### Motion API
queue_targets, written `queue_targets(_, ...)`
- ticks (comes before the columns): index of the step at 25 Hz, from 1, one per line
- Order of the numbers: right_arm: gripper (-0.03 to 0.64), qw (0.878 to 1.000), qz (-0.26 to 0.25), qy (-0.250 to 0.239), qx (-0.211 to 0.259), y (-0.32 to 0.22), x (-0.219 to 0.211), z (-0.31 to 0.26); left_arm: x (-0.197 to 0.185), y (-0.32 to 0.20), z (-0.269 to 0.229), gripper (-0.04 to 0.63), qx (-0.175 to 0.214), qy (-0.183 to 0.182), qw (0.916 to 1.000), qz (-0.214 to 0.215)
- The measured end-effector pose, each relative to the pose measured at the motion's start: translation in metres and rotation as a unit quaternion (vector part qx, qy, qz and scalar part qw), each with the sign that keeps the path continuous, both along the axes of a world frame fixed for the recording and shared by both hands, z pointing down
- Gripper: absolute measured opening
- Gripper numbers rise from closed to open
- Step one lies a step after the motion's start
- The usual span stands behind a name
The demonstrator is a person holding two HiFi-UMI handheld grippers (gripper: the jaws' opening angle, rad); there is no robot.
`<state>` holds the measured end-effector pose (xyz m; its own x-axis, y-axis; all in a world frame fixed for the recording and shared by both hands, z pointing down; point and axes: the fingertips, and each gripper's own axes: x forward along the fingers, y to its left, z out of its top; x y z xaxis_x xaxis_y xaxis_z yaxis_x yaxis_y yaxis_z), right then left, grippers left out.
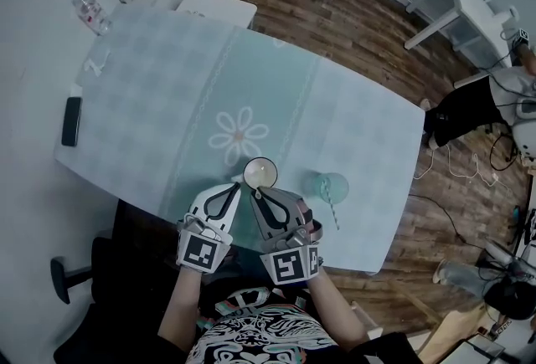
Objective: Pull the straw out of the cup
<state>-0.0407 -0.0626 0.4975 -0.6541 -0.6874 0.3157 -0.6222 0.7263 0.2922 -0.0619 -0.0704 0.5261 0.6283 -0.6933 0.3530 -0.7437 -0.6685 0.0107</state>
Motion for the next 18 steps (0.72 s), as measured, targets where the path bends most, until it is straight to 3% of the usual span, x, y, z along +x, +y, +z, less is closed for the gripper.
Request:
queue_targets(12,0.063,0.999,0.029,-0.015,0.019,-0.002,0.012,-0.017,0.008,-0.006,-0.022,0.009,0.026,0.005,0.9996,0.008)
queue_targets(18,0.063,0.995,0.062,-0.075,0.033,-0.002,0.023,-0.042,0.005,-0.004,-0.032,0.009,0.033,0.002,0.9994,0.008)
